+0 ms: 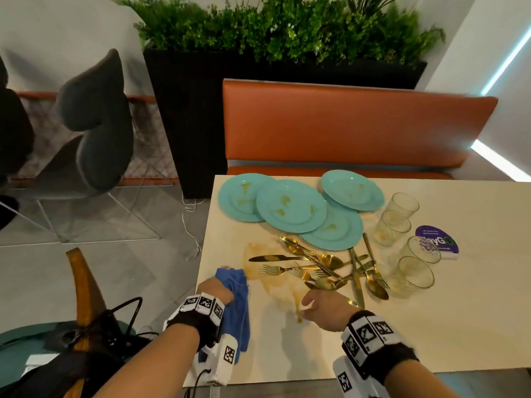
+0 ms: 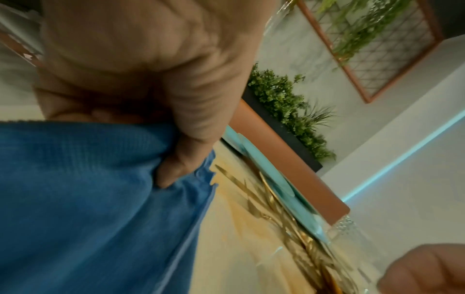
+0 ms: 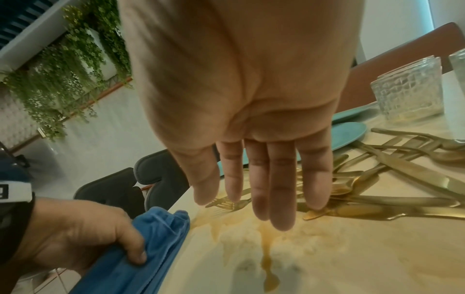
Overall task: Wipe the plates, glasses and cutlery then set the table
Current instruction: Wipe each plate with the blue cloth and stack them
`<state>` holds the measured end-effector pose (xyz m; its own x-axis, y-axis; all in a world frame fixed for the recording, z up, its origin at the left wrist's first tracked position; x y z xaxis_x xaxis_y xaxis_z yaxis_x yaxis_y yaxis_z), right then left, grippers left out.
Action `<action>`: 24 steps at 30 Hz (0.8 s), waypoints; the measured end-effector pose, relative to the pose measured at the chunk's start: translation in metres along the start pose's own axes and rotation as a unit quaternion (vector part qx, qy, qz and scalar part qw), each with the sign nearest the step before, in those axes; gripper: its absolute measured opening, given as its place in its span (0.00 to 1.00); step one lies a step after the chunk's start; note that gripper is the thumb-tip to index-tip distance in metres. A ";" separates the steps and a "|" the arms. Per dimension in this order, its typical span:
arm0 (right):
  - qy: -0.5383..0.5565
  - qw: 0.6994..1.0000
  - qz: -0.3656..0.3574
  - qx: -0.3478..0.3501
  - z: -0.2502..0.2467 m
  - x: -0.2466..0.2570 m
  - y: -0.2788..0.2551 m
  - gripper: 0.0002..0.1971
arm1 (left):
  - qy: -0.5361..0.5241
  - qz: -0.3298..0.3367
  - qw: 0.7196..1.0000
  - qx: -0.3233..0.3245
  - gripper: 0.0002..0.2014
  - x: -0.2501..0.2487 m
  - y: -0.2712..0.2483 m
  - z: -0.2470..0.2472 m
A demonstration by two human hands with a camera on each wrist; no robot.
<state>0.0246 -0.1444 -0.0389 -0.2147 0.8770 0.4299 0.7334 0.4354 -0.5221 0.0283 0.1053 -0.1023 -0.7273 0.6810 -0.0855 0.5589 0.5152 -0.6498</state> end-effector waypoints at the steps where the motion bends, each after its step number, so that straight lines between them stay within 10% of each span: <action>1: 0.002 1.000 -0.009 -0.010 -0.003 0.004 0.001 0.18 | -0.044 -0.004 0.999 0.016 0.19 -0.004 -0.006 -0.006; 7: 0.042 0.983 -0.126 -0.127 -0.026 0.038 0.003 0.16 | -0.252 0.121 0.950 0.141 0.16 -0.057 -0.049 -0.034; 16: 0.119 0.900 -0.223 -0.356 -0.116 0.009 -0.033 0.35 | -0.545 0.254 0.735 0.315 0.13 -0.188 -0.143 -0.064; 24: 0.202 0.889 -0.156 -0.379 -0.159 -0.085 -0.047 0.31 | -0.473 0.296 0.730 0.394 0.13 -0.275 -0.197 -0.037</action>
<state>0.1114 -0.2719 0.0658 -0.3462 0.5259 0.7769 0.9362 0.2476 0.2496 0.1329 -0.1648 0.0770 -0.6089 -0.1942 -0.7691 0.7554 -0.4377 -0.4876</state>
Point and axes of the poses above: each hand's wrist, its own y-axis towards the middle knuckle, its own z-axis out of the palm, x = y × z, the point moved 6 cm from there along y, towards the middle knuckle, and after that the axes turned 14 degrees about -z, right-handed, at the moved point
